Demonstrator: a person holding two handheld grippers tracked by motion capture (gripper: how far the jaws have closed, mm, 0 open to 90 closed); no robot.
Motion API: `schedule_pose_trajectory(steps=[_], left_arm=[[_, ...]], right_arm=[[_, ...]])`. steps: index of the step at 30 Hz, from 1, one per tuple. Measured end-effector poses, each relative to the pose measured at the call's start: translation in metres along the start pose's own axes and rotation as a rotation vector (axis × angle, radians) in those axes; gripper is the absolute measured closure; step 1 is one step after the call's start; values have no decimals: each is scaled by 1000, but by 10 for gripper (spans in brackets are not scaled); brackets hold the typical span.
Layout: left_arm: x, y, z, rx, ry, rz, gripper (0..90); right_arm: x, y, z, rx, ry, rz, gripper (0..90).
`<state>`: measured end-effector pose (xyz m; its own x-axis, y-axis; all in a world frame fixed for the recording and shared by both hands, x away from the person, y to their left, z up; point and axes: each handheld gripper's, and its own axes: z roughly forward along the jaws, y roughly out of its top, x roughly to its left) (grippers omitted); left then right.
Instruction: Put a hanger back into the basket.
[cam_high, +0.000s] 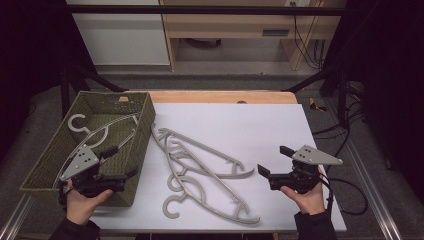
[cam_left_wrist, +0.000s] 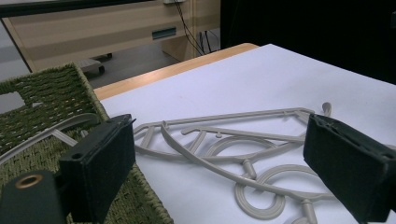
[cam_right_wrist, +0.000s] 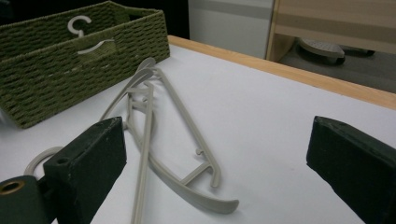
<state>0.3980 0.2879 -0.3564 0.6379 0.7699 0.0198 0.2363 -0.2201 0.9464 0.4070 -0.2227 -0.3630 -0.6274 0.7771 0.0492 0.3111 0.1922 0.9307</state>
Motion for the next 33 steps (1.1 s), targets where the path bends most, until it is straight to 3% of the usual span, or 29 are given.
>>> schedule_pose_trajectory(steps=[7,14,16,17,21,26,28,29,33], left_arm=[[-3,-2,5,19,-13,10,87],[-5,-5,9,40,-21,15,85],[-5,-6,11,46,-24,13,85],[-5,-6,11,47,-26,11,85],[-5,-6,11,51,-24,13,85],[-5,-7,12,58,-22,15,85],[-5,-7,12,57,-21,16,85],[-4,-7,12,57,-20,15,85],[-4,-6,11,56,-21,15,85]], right_arm=[[17,3,11,62,32,-27,62],[44,4,31,161,79,-54,97],[52,3,38,195,93,-72,113],[59,2,45,237,101,-87,122],[71,0,55,282,128,-100,146],[94,-8,73,395,162,-166,206],[97,-10,76,407,168,-179,218],[102,-14,82,434,195,-199,244],[111,-19,90,479,217,-198,277]])
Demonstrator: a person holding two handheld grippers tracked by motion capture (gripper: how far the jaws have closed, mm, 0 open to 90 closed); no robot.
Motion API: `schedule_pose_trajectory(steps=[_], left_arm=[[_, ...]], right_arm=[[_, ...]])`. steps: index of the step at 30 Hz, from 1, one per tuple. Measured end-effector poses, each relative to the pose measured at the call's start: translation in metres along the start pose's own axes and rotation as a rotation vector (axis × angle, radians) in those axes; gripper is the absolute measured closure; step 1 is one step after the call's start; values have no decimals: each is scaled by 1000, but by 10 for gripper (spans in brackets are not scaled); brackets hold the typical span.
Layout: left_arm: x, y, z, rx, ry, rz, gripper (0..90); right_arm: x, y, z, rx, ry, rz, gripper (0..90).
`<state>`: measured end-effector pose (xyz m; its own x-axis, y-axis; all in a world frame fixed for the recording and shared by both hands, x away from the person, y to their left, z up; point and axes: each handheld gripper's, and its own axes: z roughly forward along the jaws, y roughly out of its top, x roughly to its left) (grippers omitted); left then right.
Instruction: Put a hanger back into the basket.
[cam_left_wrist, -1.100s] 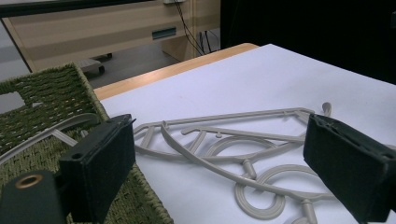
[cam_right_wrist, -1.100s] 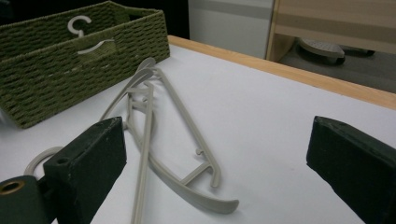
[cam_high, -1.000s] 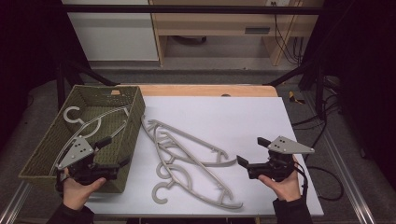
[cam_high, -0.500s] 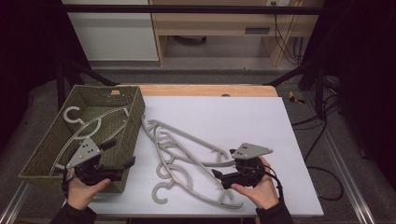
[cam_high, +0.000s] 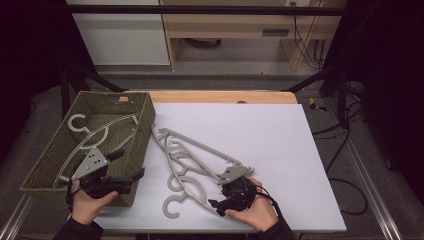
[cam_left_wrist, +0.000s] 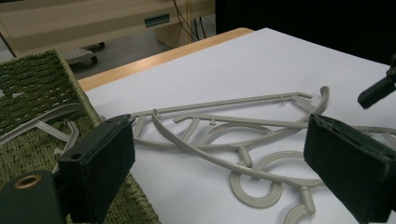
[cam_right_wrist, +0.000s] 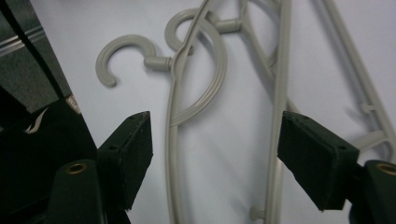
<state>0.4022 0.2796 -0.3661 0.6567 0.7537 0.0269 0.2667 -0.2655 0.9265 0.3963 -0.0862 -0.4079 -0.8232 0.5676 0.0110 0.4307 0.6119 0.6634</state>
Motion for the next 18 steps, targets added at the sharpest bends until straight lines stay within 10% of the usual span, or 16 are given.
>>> schedule_pose_trajectory(steps=[18], left_arm=[[0,0,0,9,-4,4,88]], right_arm=[[18,-2,54,216,94,-43,577]])
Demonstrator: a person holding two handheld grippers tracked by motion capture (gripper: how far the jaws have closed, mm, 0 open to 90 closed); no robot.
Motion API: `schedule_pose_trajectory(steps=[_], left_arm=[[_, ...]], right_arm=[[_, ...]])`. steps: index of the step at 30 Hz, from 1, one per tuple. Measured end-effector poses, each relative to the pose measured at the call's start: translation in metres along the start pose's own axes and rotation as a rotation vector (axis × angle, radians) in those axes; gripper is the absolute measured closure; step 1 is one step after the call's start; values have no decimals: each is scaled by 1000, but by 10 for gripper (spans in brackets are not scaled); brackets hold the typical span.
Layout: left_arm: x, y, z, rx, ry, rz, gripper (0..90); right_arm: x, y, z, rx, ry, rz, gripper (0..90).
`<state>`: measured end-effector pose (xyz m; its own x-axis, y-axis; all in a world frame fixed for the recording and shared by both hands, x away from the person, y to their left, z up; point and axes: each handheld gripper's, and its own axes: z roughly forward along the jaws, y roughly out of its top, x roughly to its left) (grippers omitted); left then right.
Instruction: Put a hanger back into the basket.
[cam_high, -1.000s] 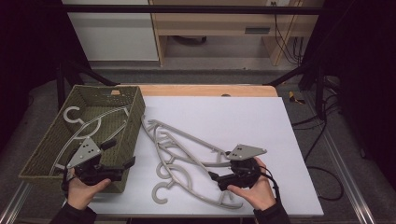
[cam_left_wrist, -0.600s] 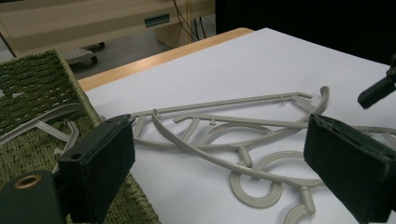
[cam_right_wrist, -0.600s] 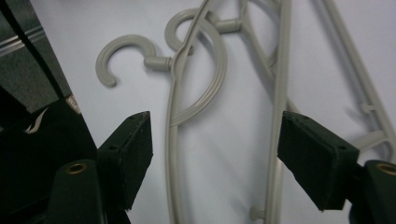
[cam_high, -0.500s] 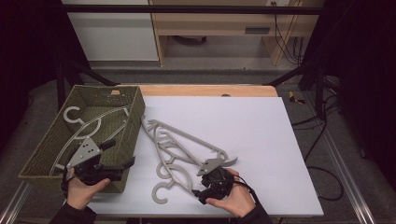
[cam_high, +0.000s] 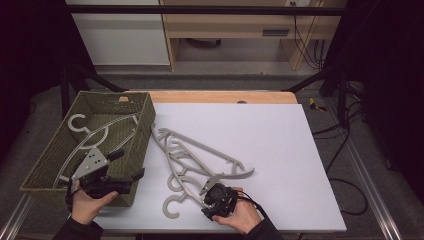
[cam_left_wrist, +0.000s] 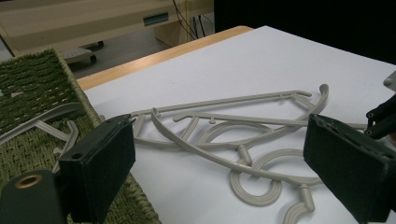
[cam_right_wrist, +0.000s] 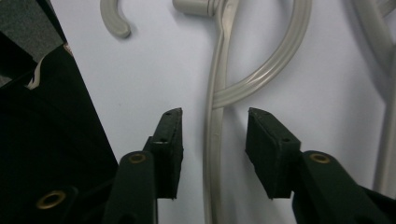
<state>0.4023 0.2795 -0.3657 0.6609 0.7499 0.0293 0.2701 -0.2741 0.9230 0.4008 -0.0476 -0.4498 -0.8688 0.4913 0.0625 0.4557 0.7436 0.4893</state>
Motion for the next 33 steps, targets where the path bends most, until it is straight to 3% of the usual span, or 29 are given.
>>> schedule_pose_trajectory(steps=[7,13,19,23,28,31,33], left_arm=[[0,0,0,2,-4,1,89],[-1,0,1,6,-6,5,92],[-1,0,1,8,-7,5,93],[-1,0,2,11,-8,6,93],[-1,-1,3,16,-10,8,94],[-2,-1,3,19,-13,13,94],[-2,-1,4,19,-13,13,94]], right_arm=[[1,0,8,25,5,9,649],[0,0,7,23,-12,12,787],[-2,-1,6,33,-2,24,812],[-8,-4,3,49,-11,-13,818],[-13,-6,1,50,-13,-18,819],[-13,-6,0,46,-10,12,821],[-15,-7,-1,43,-15,-15,822]])
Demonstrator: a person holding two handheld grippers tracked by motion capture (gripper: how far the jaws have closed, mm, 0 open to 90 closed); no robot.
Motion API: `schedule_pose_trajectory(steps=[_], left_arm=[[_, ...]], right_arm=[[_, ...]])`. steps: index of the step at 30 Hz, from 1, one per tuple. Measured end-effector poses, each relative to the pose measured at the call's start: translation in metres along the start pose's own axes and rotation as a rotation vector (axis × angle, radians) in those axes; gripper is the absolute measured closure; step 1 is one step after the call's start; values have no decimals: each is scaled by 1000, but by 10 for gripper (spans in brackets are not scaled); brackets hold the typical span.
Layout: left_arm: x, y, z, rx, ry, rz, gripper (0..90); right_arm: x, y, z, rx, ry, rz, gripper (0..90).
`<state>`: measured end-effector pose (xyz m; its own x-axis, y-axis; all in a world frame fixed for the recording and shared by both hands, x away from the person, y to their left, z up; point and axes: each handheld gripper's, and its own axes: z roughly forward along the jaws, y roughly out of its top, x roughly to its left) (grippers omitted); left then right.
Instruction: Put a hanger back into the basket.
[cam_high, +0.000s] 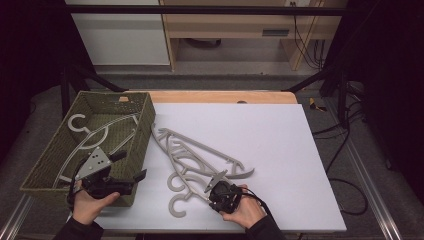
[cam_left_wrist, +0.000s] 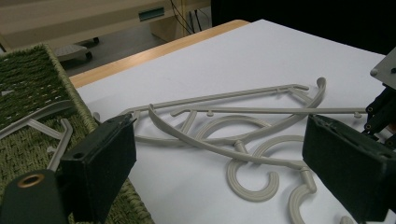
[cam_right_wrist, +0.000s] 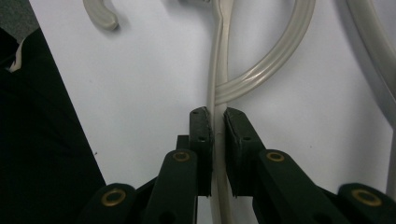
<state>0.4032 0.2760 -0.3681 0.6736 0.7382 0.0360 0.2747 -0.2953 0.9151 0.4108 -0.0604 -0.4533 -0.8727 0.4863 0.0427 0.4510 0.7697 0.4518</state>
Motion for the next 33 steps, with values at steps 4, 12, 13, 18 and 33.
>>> schedule_pose_trajectory(steps=[4,12,13,18,33], left_arm=[[0,0,0,1,-1,1,94],[-1,0,0,-1,-3,2,94],[-1,0,0,-2,-4,3,94],[-1,1,-1,-4,-11,12,94],[-28,19,-7,33,-95,187,100]], right_arm=[[0,0,-2,-22,5,15,823],[-3,-1,-10,-52,7,13,824],[-4,-1,-15,-79,8,14,825],[-9,-3,-30,-111,20,15,824],[-24,0,-92,-196,169,-109,822]])
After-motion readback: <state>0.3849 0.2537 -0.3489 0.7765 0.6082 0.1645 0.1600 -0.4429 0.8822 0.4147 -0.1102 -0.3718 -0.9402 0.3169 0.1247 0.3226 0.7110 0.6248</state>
